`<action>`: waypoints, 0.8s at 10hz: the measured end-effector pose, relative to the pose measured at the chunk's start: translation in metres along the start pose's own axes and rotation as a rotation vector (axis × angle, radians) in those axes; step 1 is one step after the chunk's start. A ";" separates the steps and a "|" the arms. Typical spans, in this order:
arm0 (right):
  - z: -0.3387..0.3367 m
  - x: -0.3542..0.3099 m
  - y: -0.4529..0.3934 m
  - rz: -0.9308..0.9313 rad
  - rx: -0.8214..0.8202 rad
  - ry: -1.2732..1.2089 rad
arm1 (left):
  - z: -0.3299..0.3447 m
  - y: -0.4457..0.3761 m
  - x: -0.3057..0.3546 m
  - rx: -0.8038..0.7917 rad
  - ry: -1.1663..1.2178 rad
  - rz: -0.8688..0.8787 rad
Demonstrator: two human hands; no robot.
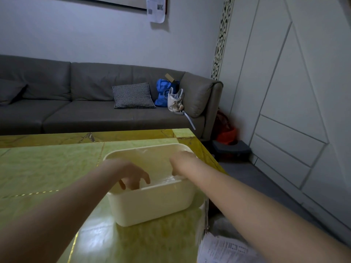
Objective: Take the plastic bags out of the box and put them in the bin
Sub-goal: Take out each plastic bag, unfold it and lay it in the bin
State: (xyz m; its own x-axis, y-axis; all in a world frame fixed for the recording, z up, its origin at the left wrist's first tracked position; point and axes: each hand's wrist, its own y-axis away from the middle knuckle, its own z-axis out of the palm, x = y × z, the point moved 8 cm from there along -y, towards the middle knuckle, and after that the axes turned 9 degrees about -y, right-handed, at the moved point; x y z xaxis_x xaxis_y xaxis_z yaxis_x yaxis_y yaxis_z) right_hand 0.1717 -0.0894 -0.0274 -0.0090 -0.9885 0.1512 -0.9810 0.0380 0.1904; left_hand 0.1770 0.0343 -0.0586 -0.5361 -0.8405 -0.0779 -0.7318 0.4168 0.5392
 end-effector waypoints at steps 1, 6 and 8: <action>-0.034 -0.013 0.009 -0.061 0.129 0.097 | -0.015 0.010 0.006 0.008 0.021 0.051; 0.036 -0.014 -0.004 -0.184 -0.449 -0.106 | 0.002 -0.017 -0.007 -0.055 -0.377 -0.054; -0.001 0.001 0.008 -0.154 -0.229 -0.271 | -0.035 0.010 -0.003 0.196 -0.106 -0.042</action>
State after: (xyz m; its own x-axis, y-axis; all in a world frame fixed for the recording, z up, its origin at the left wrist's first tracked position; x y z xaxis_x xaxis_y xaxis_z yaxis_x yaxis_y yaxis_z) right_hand 0.1642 -0.0904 -0.0244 0.0541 -0.9868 -0.1525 -0.9064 -0.1126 0.4071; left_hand 0.1860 0.0289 -0.0234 -0.5375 -0.8215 -0.1904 -0.8164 0.4503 0.3616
